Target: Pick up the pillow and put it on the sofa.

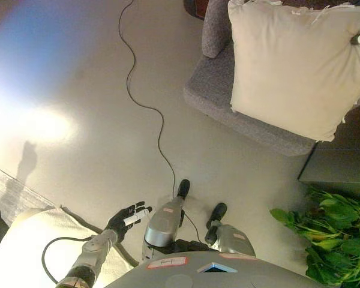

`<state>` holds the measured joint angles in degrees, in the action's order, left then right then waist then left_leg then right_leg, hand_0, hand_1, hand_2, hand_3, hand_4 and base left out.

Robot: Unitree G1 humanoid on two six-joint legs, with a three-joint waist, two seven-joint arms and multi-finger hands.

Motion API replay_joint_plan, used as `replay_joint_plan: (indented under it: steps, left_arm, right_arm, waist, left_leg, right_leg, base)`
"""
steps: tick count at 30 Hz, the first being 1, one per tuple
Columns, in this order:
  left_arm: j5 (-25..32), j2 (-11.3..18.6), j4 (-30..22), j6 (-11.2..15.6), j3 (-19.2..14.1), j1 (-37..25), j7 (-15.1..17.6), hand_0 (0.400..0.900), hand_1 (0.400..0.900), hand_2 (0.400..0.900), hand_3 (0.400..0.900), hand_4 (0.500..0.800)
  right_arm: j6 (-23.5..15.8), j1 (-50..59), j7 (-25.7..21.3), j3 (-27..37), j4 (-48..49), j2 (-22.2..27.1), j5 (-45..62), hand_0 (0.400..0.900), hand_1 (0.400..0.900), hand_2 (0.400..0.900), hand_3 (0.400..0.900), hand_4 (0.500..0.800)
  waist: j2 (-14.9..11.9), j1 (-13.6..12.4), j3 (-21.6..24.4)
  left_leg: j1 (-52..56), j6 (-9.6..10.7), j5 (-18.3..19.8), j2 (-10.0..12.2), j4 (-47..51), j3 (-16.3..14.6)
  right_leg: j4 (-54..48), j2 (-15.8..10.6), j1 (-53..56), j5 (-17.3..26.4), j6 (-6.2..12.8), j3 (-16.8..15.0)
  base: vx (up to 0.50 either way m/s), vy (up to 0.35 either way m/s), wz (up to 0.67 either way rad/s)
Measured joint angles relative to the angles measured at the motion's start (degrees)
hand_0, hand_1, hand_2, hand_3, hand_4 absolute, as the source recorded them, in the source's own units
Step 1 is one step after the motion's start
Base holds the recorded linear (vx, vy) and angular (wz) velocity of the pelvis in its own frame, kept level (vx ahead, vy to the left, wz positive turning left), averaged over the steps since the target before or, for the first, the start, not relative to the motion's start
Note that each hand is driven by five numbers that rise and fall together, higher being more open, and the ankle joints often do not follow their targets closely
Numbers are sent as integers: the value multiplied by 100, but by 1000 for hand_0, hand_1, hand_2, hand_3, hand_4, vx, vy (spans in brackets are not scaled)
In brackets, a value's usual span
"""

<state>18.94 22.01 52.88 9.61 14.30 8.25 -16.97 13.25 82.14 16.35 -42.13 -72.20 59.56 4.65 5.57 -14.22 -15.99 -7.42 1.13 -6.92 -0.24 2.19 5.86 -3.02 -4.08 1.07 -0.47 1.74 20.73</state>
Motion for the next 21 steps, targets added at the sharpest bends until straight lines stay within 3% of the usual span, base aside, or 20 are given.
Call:
replay_joint_plan:
  steps: [11,21]
  left_arm:
    - [-5,1,42,-87,7,-12,-57,900,900,900,900,800]
    - [-16,13,247,-223,7,-25,-48,900,900,900,900,800]
  right_arm:
    - [44,724,-23,-260,-49,13,-112,900,900,900,900,800]
    - [434,732,-258,-272,-216,90,-145,900,900,900,900,800]
  waist:
    - [-50,-7,-22]
    - [-361,2,171]
  left_leg:
    - [268,0,0,8,52,-47]
    - [346,1,-18,20,69,-62]
  right_leg:
    - [-31,3,242,1,1,-15]
    - [-17,8,288,12,-5,-68]
  base:
    - [41,5,-4]
    - [47,-1,-3]
